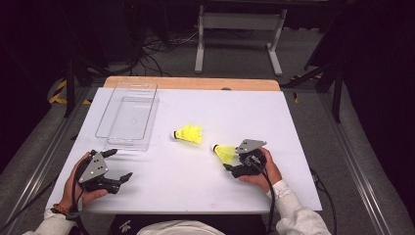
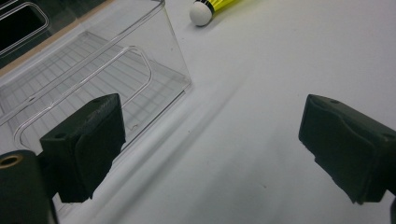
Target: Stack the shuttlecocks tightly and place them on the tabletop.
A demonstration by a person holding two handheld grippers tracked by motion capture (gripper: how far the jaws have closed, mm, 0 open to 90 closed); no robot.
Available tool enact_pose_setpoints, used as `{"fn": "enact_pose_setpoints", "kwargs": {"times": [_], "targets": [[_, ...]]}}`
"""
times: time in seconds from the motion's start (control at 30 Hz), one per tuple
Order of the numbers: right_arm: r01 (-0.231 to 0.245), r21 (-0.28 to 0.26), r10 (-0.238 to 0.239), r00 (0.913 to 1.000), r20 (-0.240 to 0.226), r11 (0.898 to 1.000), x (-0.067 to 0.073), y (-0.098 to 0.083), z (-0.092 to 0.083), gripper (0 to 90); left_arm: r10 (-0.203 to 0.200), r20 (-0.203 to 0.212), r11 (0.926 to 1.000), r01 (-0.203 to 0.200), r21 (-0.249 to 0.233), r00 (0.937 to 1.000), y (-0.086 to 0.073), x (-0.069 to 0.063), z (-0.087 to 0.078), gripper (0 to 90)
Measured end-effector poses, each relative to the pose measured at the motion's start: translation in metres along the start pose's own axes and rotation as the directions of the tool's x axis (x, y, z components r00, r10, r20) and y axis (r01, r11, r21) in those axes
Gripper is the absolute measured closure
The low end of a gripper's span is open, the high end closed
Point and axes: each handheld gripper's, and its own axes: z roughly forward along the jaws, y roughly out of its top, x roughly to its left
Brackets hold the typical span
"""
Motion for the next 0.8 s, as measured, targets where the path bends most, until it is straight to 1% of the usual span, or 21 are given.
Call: {"fn": "enact_pose_setpoints", "kwargs": {"times": [0.07,0.1,0.13,0.23,0.33,0.4,0.53,0.7,0.8], "targets": [[-0.002,-0.004,0.002,1.0000,0.006,1.000,0.001,-0.001,-0.002,25.1,0.000,-0.001,1.0000,0.000,0.000,1.0000,0.000,0.000,0.000,8.2],[-0.005,-0.003,0.005,0.9998,0.022,1.000,0.002,-0.002,-0.005,25.1,0.000,0.000,1.0000,0.000,-0.001,1.0000,0.000,0.000,0.000,8.2],[0.000,-0.007,0.000,0.9997,0.025,1.000,0.003,-0.004,-0.008,25.3,0.001,0.000,1.0000,-0.001,-0.001,1.0000,0.000,0.000,0.000,8.2],[-0.008,-0.016,0.009,0.9993,0.036,1.000,0.006,-0.006,-0.012,26.1,0.000,-0.001,1.0000,0.000,0.001,1.0000,0.000,0.000,0.000,8.1],[0.006,-0.024,-0.005,0.9983,0.059,1.000,0.011,-0.007,-0.018,27.8,0.001,0.000,1.0000,-0.001,-0.003,1.0000,0.000,0.000,0.000,8.1],[0.011,-0.031,-0.009,0.9979,0.063,0.999,0.015,-0.007,-0.021,28.3,-0.001,-0.004,1.0000,0.001,-0.002,1.0000,0.000,-0.001,0.000,8.1],[0.021,-0.051,-0.018,0.9981,0.058,0.998,0.023,-0.007,-0.024,30.5,-0.002,-0.003,1.0000,0.002,-0.006,1.0000,0.000,-0.001,0.000,8.2],[0.049,-0.051,-0.047,0.9977,0.049,0.997,0.031,-0.006,-0.025,33.1,0.000,-0.004,1.0000,0.000,-0.008,1.0000,0.000,-0.001,-0.001,8.2],[0.055,-0.052,-0.053,0.9976,0.045,0.997,0.034,-0.005,-0.023,35.0,0.001,-0.004,1.0000,-0.001,-0.007,1.0000,0.000,-0.001,-0.001,8.2]]}}
